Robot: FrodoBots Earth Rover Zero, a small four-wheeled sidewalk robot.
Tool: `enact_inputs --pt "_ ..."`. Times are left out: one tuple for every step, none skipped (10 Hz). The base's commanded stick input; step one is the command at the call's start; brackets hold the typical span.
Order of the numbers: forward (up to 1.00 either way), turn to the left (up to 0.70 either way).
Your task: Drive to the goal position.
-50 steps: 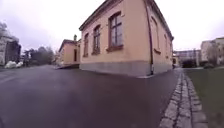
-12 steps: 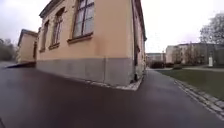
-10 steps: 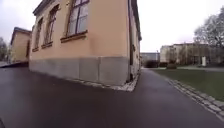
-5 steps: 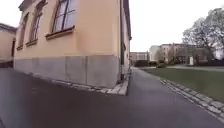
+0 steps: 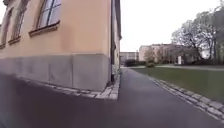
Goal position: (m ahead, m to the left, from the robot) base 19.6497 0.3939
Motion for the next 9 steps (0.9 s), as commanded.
enact_inputs --pt "0.7 0.0" --pt "0.7 0.0" --pt "0.7 0.0" --pt "0.7 0.0" --pt "0.7 0.0" --pt "0.7 0.0" --pt "0.7 0.0" --pt "0.7 -0.02" --pt "0.7 -0.19"
